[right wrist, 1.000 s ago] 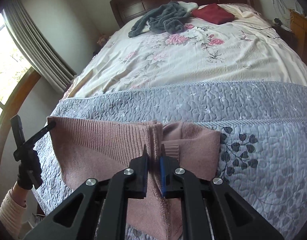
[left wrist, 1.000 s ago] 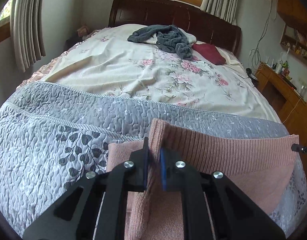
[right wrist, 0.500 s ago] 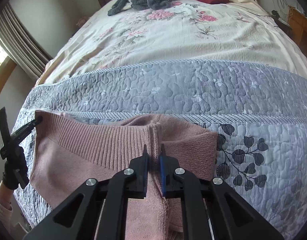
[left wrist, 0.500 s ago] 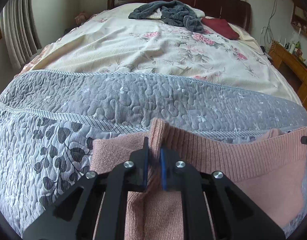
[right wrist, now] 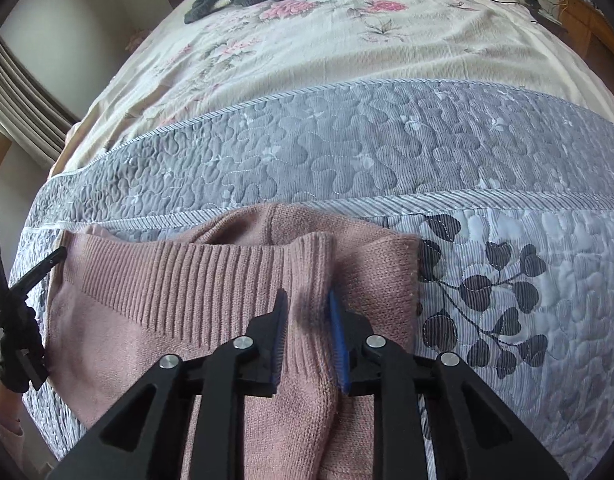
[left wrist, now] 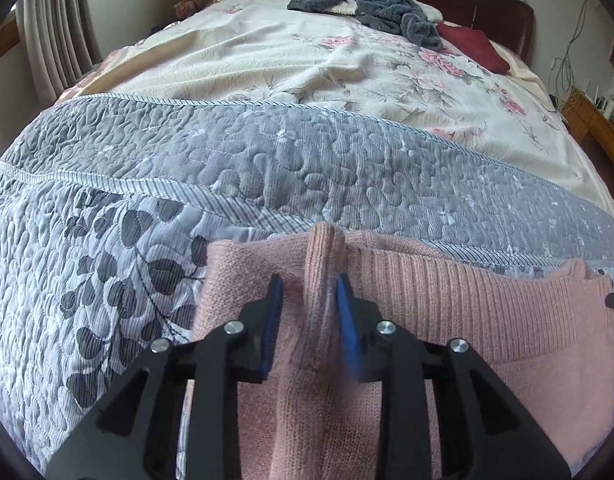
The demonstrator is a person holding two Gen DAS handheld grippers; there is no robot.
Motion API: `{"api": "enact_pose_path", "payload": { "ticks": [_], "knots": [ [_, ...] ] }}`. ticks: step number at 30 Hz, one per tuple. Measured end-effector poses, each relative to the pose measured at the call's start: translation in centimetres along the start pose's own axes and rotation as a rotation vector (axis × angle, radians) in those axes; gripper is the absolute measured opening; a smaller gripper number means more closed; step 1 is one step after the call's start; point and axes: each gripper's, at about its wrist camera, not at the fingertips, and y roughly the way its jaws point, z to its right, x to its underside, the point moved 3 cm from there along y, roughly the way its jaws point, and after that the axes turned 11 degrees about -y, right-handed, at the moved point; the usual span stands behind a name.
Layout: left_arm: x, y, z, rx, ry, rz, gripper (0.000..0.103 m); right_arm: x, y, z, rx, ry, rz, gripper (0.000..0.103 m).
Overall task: Fold small clothes
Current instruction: 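Lift the hem with both tools and fold it over toward the collar, then open both tools and smooth the folded sweater flat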
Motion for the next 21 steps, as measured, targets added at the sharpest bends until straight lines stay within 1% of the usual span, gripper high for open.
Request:
{"api": "enact_pose_path", "payload": {
  "ticks": [2,3,5,6,7,8,9,11,15,16,17,18,19,21],
  "knots": [
    [-0.1,-1.1,-0.6,-0.007,-0.014,0.008,0.034,0.6,-1.1,0.3,-0.023,0.013,0.009,0.026],
    [0.0,-1.9,-0.8,0.005,-0.014,0.013,0.034,0.9,-1.8,0.3,-0.038,0.017,0.013,0.028],
    [0.3,-3.9,-0.7,-0.008,0.013,0.034,0.042,1.9,-3.5,0.1,-0.066,0.016,0.023,0.034],
    [0.7,-5.1,-0.5,-0.002,0.033,0.049,0.045,2.6,-4.3,0.0,-0.082,0.013,0.023,0.035],
    [1.3,-6.3,-0.3,0.004,0.054,0.058,0.051,3.5,-5.0,-0.2,-0.098,0.011,0.019,0.041],
    [2.0,-7.3,-0.1,0.012,0.071,0.063,0.054,4.5,-5.7,-0.5,-0.112,0.010,0.010,0.045],
    [2.9,-8.4,0.2,0.031,0.087,0.060,0.054,5.6,-6.3,-0.8,-0.129,0.006,0.003,0.045],
    [5.2,-10.0,0.5,0.061,0.115,0.042,0.060,8.2,-7.0,-1.4,-0.170,0.000,-0.013,0.045],
    [10.4,-10.8,1.2,0.090,0.176,-0.026,0.060,13.0,-6.4,-2.2,-0.235,0.034,-0.080,0.045],
    [11.5,-10.8,1.2,0.087,0.187,-0.035,0.060,13.9,-6.0,-2.3,-0.241,0.036,-0.097,0.041],
    [12.5,-10.6,1.4,0.085,0.198,-0.046,0.060,14.5,-5.7,-2.5,-0.247,0.031,-0.105,0.027],
    [13.3,-10.3,1.4,0.080,0.199,-0.059,0.060,15.1,-5.4,-2.7,-0.246,0.024,-0.115,0.017],
    [14.0,-9.9,1.3,0.082,0.190,-0.076,0.060,15.5,-5.2,-2.8,-0.234,0.023,-0.123,0.013],
    [15.0,-9.1,0.8,0.075,0.174,-0.098,0.060,16.0,-5.1,-2.7,-0.219,0.030,-0.121,0.011]
  ]
}}
